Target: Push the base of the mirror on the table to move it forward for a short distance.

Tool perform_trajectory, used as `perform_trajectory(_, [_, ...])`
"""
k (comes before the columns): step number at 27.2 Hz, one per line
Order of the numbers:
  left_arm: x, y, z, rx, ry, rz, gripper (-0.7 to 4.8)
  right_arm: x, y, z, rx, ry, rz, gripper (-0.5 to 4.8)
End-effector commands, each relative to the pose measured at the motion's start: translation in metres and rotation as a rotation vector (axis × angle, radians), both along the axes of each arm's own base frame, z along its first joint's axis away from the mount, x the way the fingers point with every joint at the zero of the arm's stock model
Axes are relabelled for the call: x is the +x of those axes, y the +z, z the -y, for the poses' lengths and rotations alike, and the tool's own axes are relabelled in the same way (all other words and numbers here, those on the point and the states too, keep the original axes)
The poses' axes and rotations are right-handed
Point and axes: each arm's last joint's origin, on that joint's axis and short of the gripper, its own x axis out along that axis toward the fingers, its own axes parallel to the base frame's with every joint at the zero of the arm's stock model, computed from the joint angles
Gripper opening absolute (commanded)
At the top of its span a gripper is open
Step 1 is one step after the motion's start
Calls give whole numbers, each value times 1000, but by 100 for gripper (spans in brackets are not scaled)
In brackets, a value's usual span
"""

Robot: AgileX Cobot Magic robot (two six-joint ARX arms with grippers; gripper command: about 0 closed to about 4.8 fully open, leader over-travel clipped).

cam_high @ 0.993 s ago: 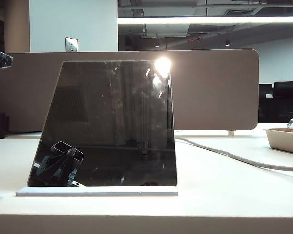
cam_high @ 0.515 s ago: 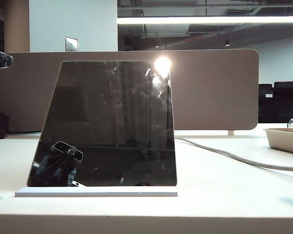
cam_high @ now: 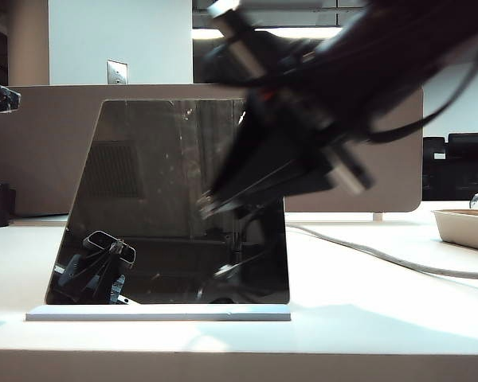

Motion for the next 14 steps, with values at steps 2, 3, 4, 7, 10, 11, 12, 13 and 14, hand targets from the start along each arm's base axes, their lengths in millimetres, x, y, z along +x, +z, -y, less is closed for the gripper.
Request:
perform_trajectory(2, [0,1,0,-4,-3,13,-1,10,-8,-21,-75,77,-101,-7])
perform_trajectory(3, [0,1,0,-4,-4,13,-1,13,-11,-25,-99,92,-125,-7])
perform_trajectory(4, [0,1,0,-4,-4,13,-1,16,-13,-28,-120,105,-138,-7])
perform_trajectory(7, [0,1,0,-4,-3,13,-1,20,-18,-34,-157,115,-144,-7])
perform_trajectory(10, [0,1,0,-5,-4,13,-1,21,-23,-34,-179,106,-151,-7])
perform_trajectory(11, [0,1,0,-4,-4,13,-1,22,-25,-34,-189,101,-150,-7])
perform_trajectory(12, [0,1,0,-5,-4,13,-1,23,-28,-35,-203,106,-134,-7])
perform_trajectory(13, [0,1,0,-4,-4,13,-1,24,-30,-35,-212,104,-131,-7])
perform_trajectory(14, [0,1,0,-5,-4,13,-1,25,-33,-36,-223,96,-129,-7])
